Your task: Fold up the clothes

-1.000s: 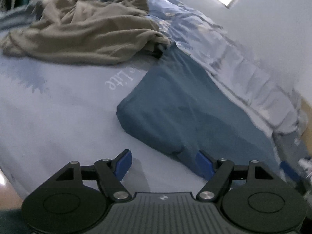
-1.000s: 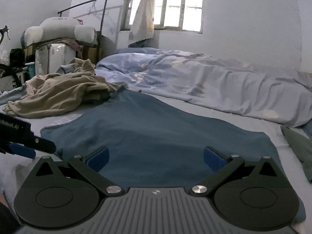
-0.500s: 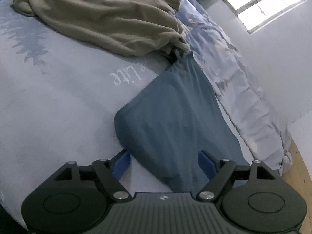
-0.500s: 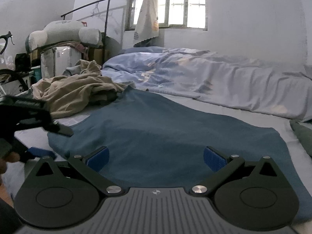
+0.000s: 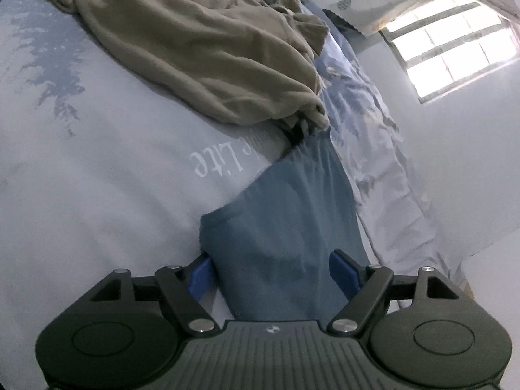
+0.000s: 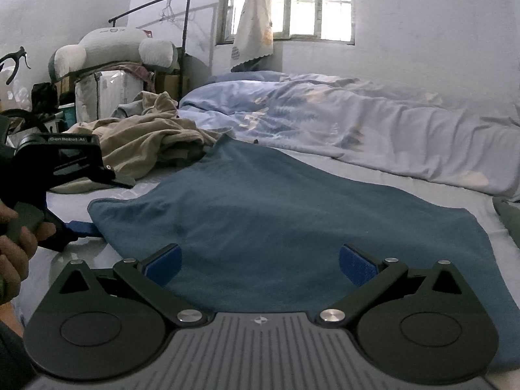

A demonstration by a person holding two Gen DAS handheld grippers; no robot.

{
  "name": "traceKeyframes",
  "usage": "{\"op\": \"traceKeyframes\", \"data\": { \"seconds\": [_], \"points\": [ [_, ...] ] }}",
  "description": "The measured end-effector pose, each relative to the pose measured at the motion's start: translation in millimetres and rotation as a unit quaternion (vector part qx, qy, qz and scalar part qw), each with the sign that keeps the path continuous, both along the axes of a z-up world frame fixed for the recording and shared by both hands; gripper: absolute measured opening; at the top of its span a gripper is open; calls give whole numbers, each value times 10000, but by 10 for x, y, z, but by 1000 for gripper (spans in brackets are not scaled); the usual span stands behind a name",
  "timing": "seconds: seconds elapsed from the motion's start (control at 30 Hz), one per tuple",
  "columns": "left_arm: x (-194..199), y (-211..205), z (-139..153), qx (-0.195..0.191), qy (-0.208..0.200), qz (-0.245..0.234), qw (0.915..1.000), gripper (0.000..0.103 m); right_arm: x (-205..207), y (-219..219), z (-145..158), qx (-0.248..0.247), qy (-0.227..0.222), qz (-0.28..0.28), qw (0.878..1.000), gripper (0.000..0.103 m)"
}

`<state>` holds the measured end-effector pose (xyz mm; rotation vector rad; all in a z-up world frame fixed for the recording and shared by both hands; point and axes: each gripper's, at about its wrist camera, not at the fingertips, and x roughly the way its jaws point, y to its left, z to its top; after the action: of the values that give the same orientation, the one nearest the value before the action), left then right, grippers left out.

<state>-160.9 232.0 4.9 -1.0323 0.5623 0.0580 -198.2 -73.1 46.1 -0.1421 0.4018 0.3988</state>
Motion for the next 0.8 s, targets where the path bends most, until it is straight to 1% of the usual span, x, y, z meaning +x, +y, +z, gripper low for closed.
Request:
{"op": "traceKeyframes", "data": {
  "seconds": [0.2,0.3,0.47,0.53,0.57,0.63,0.67,0.7,0.73,0.77,0.8],
  "points": [
    [113,-34,-14,79,-42,-64,9999,77,-43,-43,-11,-85,-30,19,10000,103],
    [130,-52,-28,113,-108,-60,9999,76,-63,-142,-9,-2,43,-47,10000,103],
    [93,-61,-46,141,-181,-8,9997,70,-85,-451,23,266,221,-477,9983,103],
    [73,-56,-59,120,-174,62,9998,63,-93,-636,30,497,403,-706,9955,103],
    [60,-55,-66,101,-157,112,9998,61,-103,-726,32,607,490,-796,9938,103],
    [34,-53,-79,60,-121,213,9997,53,-151,-963,45,874,605,-1065,9886,103],
    [26,-46,-86,4,-93,273,9996,51,-175,-1090,53,1034,659,-1209,9851,103],
    [17,-37,-93,-53,-65,334,9994,46,-200,-1246,59,1268,731,-1392,9794,103],
    [0,-26,-105,-123,-32,402,9991,41,-225,-1402,65,1502,803,-1572,9728,103],
    [-11,-18,-119,-194,0,469,9987,39,-250,-1562,67,1757,878,-1755,9647,103],
    [-18,-14,-130,-226,11,501,9985,35,-276,-1733,50,2083,963,-1941,9538,103]
  ]
}}
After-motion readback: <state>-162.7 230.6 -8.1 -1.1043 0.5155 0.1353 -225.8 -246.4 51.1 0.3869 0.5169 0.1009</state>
